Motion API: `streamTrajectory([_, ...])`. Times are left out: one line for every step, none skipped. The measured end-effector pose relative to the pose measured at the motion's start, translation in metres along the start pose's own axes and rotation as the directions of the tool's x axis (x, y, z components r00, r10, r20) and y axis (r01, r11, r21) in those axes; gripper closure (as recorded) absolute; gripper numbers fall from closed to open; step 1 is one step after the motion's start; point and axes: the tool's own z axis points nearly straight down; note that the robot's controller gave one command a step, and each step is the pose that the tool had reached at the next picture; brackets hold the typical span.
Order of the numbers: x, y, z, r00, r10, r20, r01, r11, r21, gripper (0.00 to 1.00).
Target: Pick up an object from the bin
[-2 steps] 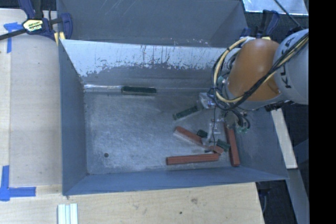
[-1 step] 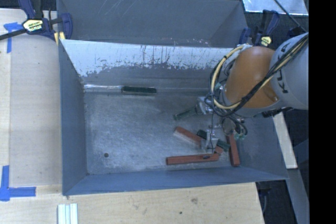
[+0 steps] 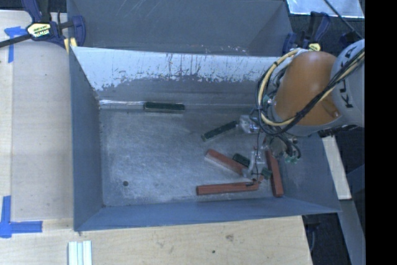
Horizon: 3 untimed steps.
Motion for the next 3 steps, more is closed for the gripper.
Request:
streamTrajectory([0.0306, -0.0222, 0.0224, 0.978, 0.209, -0.006, -0.209, 0.978, 0.0, 1.0])
streamTrajectory([0.0309, -0.0225, 0.0248, 0.978, 0.209, -0.005, -0.209, 0.978, 0.001, 0.0])
streamTrajectory([0.0289, -0.0224, 0.0221, 0.978, 0.207, 0.001, -0.207, 0.978, 0.001, 1.0])
